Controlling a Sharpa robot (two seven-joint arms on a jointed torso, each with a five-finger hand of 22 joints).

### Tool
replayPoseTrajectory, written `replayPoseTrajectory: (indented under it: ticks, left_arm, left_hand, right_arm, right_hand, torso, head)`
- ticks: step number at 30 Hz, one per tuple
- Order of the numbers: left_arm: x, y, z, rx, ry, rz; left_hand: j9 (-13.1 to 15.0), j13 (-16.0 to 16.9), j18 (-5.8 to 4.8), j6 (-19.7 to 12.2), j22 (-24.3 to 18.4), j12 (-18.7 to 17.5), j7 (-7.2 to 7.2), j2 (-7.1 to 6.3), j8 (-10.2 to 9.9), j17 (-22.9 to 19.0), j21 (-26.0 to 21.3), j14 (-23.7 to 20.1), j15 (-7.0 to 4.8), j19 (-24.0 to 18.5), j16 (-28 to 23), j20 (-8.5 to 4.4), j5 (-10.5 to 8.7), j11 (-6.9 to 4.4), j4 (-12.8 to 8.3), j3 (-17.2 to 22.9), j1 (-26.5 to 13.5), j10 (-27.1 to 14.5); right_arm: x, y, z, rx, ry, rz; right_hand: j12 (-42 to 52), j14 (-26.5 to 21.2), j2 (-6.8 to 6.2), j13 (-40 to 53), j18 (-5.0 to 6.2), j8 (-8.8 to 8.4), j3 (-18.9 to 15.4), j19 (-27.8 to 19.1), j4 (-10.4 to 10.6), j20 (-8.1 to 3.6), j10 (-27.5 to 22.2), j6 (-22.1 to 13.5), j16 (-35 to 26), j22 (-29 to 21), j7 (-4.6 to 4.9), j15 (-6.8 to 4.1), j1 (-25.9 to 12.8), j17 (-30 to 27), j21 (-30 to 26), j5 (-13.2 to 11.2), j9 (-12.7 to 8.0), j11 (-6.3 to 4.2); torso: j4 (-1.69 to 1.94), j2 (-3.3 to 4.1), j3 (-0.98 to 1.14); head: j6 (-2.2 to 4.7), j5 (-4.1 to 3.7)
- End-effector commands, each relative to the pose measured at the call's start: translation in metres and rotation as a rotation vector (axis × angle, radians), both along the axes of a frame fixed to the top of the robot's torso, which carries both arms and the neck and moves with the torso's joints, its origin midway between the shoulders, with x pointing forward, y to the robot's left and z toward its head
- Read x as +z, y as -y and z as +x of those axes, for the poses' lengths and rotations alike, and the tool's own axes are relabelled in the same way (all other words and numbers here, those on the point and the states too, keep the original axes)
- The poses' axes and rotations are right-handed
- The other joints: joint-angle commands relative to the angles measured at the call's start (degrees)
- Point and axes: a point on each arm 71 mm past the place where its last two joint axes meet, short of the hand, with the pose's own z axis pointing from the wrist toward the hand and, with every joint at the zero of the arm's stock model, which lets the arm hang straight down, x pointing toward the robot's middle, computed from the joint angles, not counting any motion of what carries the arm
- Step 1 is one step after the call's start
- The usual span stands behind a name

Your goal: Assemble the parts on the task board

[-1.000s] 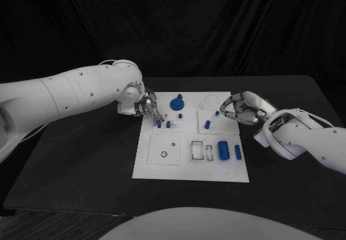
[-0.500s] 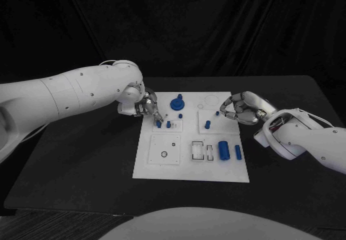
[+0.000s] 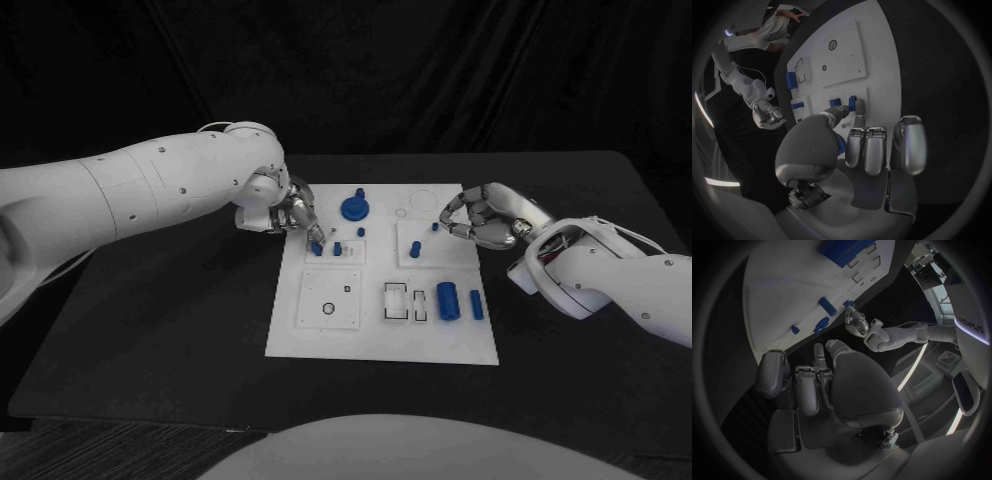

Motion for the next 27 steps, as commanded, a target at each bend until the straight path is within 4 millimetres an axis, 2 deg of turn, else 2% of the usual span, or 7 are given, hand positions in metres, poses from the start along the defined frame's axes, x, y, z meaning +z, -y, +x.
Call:
replayPoseTrajectory:
  ticks: [1,13,27]
  left_arm:
    - [-0.001,0.001,-0.001,0.009,0.013,-0.018]
    - [0.001,0.001,-0.004,0.036,0.054,-0.038]
    - [0.004,-0.006,-0.013,0.087,0.13,-0.088]
  left_hand:
    - [3.0,15.12,-0.7,1.08,11.46,0.2,-0.71,-0.21,2.04,15.23,0.42,6.38,-0.78,0.48,0.76,-0.6,0.59,-0.59,-2.03,5.59,-0.83,6.66]
    - [4.41,15.12,-0.69,0.9,11.44,0.2,-0.91,-0.52,3.27,15.23,0.35,6.38,-0.99,0.54,0.76,-0.81,0.76,-0.8,-3.49,7.82,-2.54,6.66]
    - [5.15,15.12,-0.61,0.16,11.31,0.2,-0.82,-0.6,3.69,15.23,-0.09,6.38,-1.02,0.41,0.76,-0.88,0.72,-0.78,-4.34,8.94,-3.25,6.66]
  right_arm:
    - [-0.002,0.0,0.0,-0.009,-0.018,-0.009]
    - [-0.003,0.001,0.0,-0.01,-0.029,-0.015]
    - [-0.004,0.002,0.0,-0.017,-0.035,-0.019]
  right_hand:
    - [0.95,5.91,0.17,15.45,-0.19,1.14,1.93,-0.4,-0.02,-0.11,5.86,-0.55,1.42,9.75,-0.16,0.18,0.6,15.92,-1.15,1.28,-0.63,0.47]
    - [0.95,5.91,0.19,15.45,-0.01,1.24,2.04,-0.8,-0.09,-0.1,5.86,-0.46,1.42,9.51,-0.18,0.19,0.64,15.92,-1.97,1.3,-0.61,0.47]
    - [0.95,5.87,0.12,15.45,0.17,1.27,2.18,-1.28,-0.18,-0.06,5.86,-0.55,1.36,9.25,-0.13,0.23,0.63,15.83,-2.86,1.31,-0.64,0.51]
  torso:
    - [-0.02,0.0,0.01]
    - [0.04,-0.02,0.03]
    - [0.01,0.01,0.01]
  head:
    - [-0.01,0.04]
    - [-0.01,0.07]
    - [-0.01,-0.12]
